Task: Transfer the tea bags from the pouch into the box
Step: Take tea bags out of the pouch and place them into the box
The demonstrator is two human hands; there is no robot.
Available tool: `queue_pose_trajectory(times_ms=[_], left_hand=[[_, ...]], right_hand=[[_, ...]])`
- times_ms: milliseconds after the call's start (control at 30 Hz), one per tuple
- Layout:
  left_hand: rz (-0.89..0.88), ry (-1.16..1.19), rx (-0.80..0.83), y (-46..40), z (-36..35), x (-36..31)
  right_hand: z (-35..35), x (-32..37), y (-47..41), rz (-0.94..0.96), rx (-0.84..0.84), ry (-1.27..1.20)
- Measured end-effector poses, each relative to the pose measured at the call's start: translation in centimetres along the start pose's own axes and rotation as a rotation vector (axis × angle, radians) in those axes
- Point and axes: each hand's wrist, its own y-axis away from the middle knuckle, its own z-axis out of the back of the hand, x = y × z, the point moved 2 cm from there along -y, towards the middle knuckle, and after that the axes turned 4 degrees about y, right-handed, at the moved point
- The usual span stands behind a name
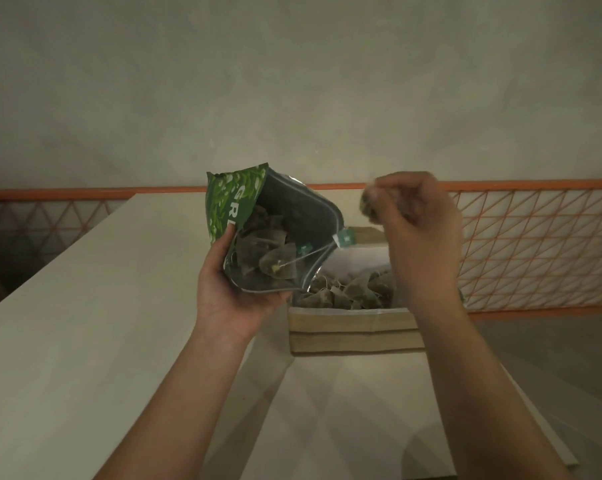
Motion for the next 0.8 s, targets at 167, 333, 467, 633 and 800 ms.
queue_pose_trajectory(times_ms=[167,333,467,633,800], left_hand=[[-0.006,-0.004,0.020,-0.1,-0.1,0.1],[-0.002,0.004,0.027,-0.2,0.0,0.2],[-0.001,0.011,0.022,-0.2,0.0,0.3],[0.002,0.004,0.019,-0.1,-0.1,0.3],[-0.004,0.007,0.025,-0.2,0.1,0.3]], right_hand=[[1.5,-1.6,-1.0,-0.068,-0.103,0.061],[2.2,-5.2,-0.8,-0.199,0.180,0.503],[1.8,-5.8,0.7,-0.216,0.407,0.584],[0.7,-4.4,1.8,-0.349,0.362,0.223],[0.7,-2.6,2.6,-0.490,0.330,0.088]])
